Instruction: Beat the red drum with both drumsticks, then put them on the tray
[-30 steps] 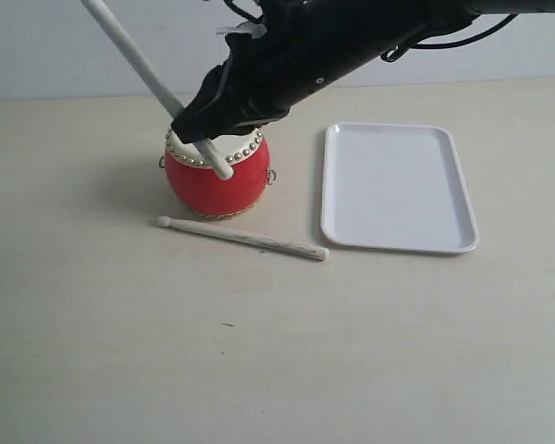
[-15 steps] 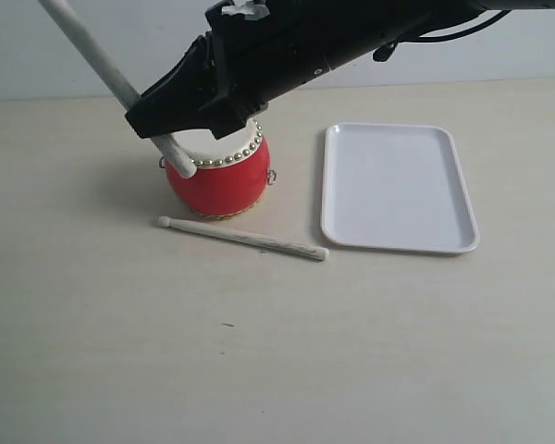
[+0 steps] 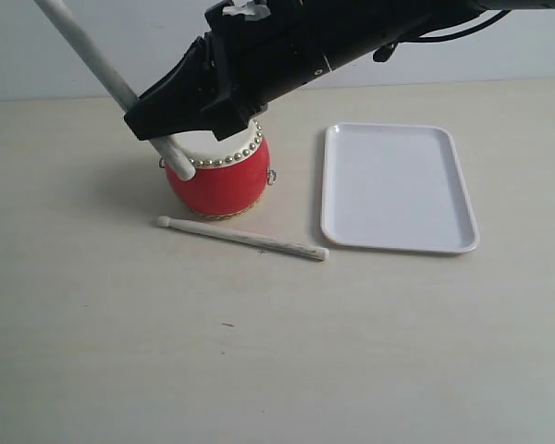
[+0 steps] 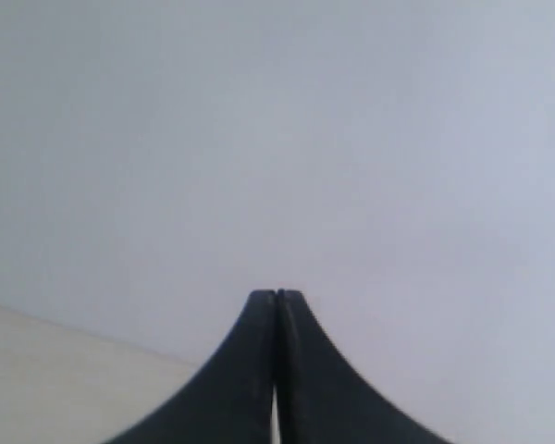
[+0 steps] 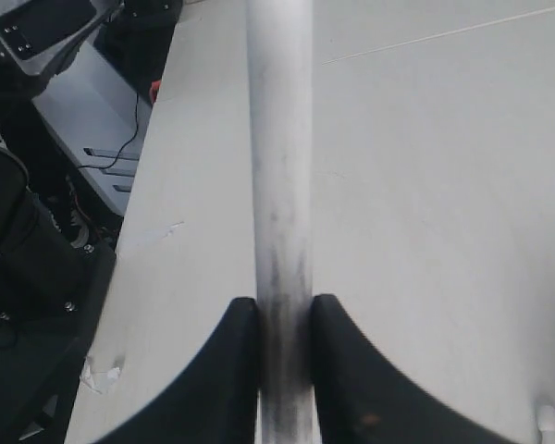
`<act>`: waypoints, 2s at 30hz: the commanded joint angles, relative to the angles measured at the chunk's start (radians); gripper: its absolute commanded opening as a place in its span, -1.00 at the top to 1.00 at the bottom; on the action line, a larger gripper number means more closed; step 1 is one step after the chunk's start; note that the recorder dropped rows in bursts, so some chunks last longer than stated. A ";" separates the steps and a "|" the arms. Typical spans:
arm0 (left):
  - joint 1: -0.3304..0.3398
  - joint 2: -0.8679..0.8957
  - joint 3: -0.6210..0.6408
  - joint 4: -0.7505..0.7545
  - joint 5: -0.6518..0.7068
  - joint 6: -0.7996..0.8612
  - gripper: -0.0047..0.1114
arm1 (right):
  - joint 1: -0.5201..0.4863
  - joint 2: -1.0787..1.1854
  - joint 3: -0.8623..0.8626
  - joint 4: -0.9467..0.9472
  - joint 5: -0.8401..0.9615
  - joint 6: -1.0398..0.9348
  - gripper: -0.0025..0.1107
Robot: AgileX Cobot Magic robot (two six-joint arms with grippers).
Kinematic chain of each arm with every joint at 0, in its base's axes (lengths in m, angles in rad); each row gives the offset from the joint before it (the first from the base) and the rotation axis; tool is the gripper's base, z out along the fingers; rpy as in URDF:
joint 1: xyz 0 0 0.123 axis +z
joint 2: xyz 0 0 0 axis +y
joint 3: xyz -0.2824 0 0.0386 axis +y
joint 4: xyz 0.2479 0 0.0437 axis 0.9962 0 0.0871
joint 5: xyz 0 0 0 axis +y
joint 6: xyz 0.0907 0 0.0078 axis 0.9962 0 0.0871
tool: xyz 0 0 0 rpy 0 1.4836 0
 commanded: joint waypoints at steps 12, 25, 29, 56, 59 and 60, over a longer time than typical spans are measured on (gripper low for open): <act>0.003 0.443 -0.368 -0.018 -0.246 -0.125 0.92 | -0.002 -0.006 -0.001 0.021 0.010 -0.009 0.96; 0.003 1.219 -0.410 0.844 -0.878 -0.553 0.92 | -0.002 -0.006 -0.001 0.040 0.021 -0.009 0.96; 0.003 1.326 -0.410 0.876 -0.976 -0.522 0.92 | -0.002 -0.006 -0.001 0.043 0.044 -0.018 0.96; 0.001 1.392 -0.410 0.886 -1.050 -0.500 -0.01 | -0.002 0.087 -0.001 0.149 -0.053 -0.047 0.96; 0.001 1.392 -0.410 0.880 -1.050 -0.510 -0.01 | -0.002 0.087 -0.001 0.151 -0.053 -0.048 0.96; 0.001 1.392 -0.410 0.880 -1.050 -0.512 -0.01 | -0.002 0.087 -0.001 0.151 -0.050 -0.048 0.96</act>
